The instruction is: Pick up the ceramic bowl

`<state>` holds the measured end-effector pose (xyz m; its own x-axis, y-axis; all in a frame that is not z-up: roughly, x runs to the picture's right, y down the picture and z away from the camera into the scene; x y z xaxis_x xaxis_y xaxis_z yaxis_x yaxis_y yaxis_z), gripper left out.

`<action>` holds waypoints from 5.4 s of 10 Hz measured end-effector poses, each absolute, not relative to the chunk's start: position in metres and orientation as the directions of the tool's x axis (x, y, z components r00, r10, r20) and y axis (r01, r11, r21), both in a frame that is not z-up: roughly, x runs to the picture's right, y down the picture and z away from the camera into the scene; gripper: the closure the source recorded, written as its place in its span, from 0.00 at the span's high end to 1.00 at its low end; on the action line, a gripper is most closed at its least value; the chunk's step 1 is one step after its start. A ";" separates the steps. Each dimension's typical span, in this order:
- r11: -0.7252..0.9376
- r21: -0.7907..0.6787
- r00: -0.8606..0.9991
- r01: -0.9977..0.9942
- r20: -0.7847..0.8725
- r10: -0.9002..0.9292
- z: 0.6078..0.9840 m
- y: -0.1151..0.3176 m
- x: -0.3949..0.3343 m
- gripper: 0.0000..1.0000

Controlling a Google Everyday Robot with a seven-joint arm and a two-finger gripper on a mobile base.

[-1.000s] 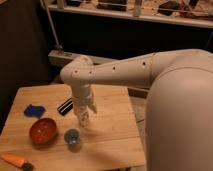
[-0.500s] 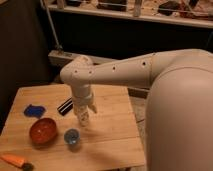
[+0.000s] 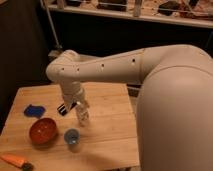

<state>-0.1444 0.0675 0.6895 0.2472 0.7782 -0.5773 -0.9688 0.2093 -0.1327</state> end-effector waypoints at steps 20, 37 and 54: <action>0.490 -0.440 0.655 -0.752 -0.420 0.628 0.745 0.117 -0.286 0.65; 0.465 -0.521 0.696 -0.716 -0.480 0.534 0.810 0.150 -0.302 0.00; 0.354 -0.540 0.611 -0.763 -0.427 0.666 0.740 0.068 -0.281 0.00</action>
<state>-0.2814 0.0684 0.7397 0.6114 0.6663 -0.4268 -0.7633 0.3543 -0.5402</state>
